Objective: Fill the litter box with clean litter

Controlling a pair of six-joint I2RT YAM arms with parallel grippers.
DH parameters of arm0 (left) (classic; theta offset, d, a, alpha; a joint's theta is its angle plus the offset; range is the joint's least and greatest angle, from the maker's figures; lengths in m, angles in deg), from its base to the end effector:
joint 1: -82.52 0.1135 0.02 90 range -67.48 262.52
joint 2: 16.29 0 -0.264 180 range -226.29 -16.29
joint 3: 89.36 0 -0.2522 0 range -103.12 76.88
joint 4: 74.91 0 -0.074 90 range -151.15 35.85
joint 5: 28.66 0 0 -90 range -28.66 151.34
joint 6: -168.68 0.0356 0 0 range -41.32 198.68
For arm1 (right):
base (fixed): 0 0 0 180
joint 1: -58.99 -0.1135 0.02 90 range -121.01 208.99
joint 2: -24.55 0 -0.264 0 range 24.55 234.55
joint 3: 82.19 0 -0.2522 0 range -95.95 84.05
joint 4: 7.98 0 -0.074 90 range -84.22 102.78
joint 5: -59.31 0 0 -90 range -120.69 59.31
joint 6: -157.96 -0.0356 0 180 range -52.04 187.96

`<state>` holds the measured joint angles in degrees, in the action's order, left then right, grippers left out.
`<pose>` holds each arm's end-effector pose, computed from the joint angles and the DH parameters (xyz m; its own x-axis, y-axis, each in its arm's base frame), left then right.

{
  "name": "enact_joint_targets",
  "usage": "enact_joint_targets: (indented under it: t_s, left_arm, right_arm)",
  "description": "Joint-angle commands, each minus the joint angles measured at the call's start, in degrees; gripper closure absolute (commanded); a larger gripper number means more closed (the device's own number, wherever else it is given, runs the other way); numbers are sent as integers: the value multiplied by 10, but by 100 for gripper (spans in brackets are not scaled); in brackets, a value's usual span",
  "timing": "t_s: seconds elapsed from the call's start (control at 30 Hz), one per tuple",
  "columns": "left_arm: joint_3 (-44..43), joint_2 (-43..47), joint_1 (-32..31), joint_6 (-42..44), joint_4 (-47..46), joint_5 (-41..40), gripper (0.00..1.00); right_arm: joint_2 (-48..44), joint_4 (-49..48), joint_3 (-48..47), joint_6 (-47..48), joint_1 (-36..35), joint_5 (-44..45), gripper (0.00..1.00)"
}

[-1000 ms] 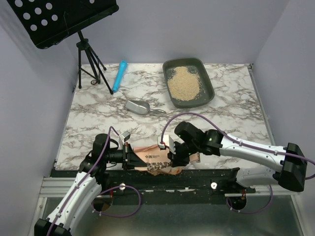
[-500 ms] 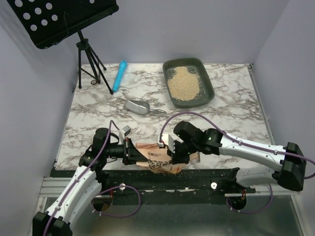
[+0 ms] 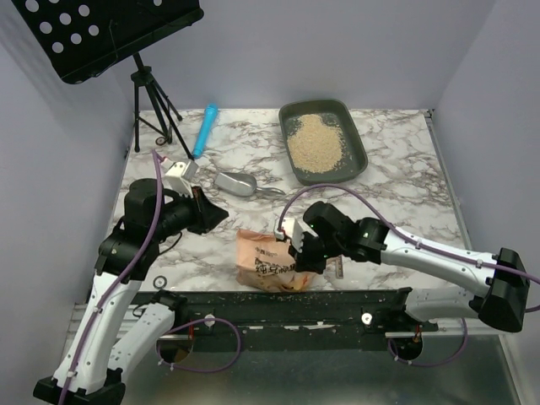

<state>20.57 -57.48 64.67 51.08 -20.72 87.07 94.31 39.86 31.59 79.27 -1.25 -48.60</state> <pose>0.1267 -0.0570 0.3638 -0.6616 -0.2254 -0.7151 0.3872 0.7140 -0.5833 0.1135 0.2205 0.2613 -0.1996 -0.7250 -0.6592 -0.9795 0.1667 0.1132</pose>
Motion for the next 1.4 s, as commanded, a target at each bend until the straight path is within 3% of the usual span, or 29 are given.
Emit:
enact_joint_targets:
  t_s: [0.0,0.13,0.23,0.47,0.57,0.77,1.37]
  left_arm:
    - [40,28,0,148,-29,92,74]
    - [43,33,-29,166,-41,153,55]
    - [40,3,-68,191,-42,176,50]
    - [33,-53,-202,317,-10,104,40]
    - [44,-61,-225,343,-13,50,37]
    - [53,-91,-253,368,-31,27,26]
    - [105,-160,-285,377,-107,36,20]
  right_arm:
    - [-3,-28,-3,-21,43,15,100]
    - [8,-33,-8,-26,58,10,100]
    - [22,-35,-12,-27,69,-1,100]
    - [31,-52,-6,-32,73,-20,100]
    - [28,-54,1,-32,75,-24,100]
    - [20,-59,7,-33,74,-19,100]
    - [1,-71,10,-47,76,-13,100]
